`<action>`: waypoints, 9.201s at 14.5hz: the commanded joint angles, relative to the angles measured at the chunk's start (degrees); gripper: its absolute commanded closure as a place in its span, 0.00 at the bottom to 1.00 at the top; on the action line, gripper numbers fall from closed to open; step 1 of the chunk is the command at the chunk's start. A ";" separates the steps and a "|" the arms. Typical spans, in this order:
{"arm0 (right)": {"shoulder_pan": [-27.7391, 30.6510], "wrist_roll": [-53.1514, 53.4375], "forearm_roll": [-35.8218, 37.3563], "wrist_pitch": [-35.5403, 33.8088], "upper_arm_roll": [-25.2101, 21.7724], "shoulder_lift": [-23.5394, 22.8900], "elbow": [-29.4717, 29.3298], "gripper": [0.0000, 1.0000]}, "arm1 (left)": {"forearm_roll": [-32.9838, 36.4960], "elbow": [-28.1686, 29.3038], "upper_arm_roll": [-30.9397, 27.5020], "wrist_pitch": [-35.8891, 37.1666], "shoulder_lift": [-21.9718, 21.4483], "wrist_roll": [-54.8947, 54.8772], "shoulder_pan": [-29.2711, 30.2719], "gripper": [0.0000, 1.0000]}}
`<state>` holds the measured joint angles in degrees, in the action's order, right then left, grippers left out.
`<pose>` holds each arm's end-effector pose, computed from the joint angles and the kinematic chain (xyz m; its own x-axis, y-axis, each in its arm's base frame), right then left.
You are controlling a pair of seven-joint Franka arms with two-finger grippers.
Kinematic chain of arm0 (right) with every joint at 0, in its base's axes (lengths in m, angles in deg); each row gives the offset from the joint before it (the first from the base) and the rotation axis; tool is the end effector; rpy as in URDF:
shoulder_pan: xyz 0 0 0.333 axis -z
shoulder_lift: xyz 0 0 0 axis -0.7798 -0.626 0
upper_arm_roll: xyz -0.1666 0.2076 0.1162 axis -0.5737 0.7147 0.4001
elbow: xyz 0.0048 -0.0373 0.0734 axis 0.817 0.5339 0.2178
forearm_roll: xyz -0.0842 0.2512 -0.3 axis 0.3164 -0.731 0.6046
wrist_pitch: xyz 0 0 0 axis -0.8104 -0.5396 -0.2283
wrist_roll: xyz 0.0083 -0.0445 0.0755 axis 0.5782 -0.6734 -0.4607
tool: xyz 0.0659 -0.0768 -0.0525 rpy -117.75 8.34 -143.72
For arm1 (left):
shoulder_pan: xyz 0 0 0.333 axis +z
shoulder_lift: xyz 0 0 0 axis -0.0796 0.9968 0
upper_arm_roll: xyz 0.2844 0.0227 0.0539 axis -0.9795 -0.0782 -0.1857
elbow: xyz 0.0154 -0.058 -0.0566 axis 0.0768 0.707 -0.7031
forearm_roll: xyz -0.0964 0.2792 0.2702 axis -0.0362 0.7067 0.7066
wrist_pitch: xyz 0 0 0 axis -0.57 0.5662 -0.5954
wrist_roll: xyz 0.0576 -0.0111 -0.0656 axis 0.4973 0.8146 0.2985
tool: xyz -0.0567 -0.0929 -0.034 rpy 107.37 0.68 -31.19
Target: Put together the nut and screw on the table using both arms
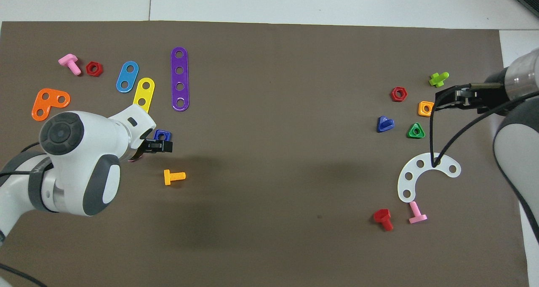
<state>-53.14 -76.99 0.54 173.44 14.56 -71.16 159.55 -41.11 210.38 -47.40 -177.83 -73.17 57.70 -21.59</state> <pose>0.6035 0.0264 0.5103 0.9930 -0.0773 0.0891 -0.0785 -0.9969 0.0098 0.5219 -0.1433 0.2837 0.9917 -0.1196 0.0469 -0.1209 -0.9923 0.0265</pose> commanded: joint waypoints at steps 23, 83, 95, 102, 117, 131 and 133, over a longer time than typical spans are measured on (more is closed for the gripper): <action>-1.89 -1.71 -0.36 35.84 0.24 -13.18 19.39 0.27 | 1.31 -13.46 -1.27 9.45 7.76 -7.37 0.84 1.00; -25.90 42.44 4.05 14.06 0.42 -11.70 1.46 0.01 | -13.81 -38.00 -1.10 18.18 16.97 24.25 -13.90 1.00; -2.87 10.01 -2.64 -3.88 -0.11 8.44 6.30 0.01 | -12.14 -37.14 -1.18 16.77 21.30 26.91 -22.00 1.00; 1.18 2.95 -2.20 -12.57 -0.46 5.37 -3.18 0.01 | -11.52 -34.06 -1.27 15.81 20.77 26.91 -23.50 1.00; 0.49 -2.94 -1.41 -16.63 -0.20 4.66 -4.60 0.00 | -9.41 -32.82 -1.89 9.56 20.68 26.38 -23.33 0.00; 0.83 -2.77 -0.62 -16.37 0.15 4.57 -4.69 0.00 | 7.61 -40.75 -2.50 45.42 3.65 7.41 5.59 0.00; 0.83 -2.77 -0.62 -16.37 0.15 4.57 -4.69 0.00 | 7.90 -36.02 -2.33 45.69 -2.49 2.68 9.27 0.00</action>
<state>-52.96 -78.36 0.07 156.75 14.22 -66.84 154.45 -35.36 167.30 -50.47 -132.03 -68.65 63.80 -14.65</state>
